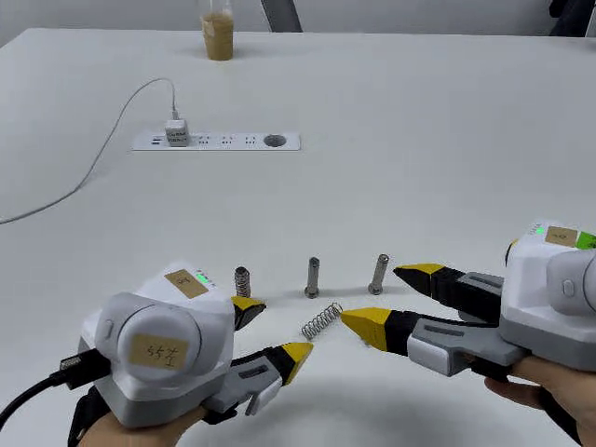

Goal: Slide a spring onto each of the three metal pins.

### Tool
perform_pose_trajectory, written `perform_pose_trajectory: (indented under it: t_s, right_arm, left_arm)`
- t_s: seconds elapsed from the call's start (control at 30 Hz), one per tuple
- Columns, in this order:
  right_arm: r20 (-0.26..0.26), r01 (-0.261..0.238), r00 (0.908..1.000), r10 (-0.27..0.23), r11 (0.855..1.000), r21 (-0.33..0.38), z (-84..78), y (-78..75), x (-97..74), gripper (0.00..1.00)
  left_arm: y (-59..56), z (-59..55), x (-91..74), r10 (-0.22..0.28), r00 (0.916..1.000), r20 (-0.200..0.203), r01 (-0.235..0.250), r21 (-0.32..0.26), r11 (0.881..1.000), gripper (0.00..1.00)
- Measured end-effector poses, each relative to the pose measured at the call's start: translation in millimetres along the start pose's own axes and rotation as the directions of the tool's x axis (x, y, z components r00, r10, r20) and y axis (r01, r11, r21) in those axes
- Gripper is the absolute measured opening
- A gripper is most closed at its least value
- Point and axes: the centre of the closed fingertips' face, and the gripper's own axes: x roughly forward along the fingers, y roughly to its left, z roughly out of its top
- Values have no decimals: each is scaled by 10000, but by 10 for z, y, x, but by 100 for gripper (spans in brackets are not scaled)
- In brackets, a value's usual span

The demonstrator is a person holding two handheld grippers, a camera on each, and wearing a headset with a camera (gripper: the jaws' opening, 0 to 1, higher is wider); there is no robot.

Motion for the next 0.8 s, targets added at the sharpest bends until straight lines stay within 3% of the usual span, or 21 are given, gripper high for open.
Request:
perform_pose_trajectory:
  t_s: [0.5, 0.8]
  right_arm:
    - [-181, 366, 9992, -366, 9993, -37, -127, -81, -150, 53]
    - [-386, 571, 9976, -572, 9984, -48, -199, -148, -215, 53]
  left_arm:
    - [3, -65, 274, -141, 9991, -412, 133, -216, 9997, 29]
    - [-40, -173, 408, -293, 9960, -848, 304, 117, 9995, 23]
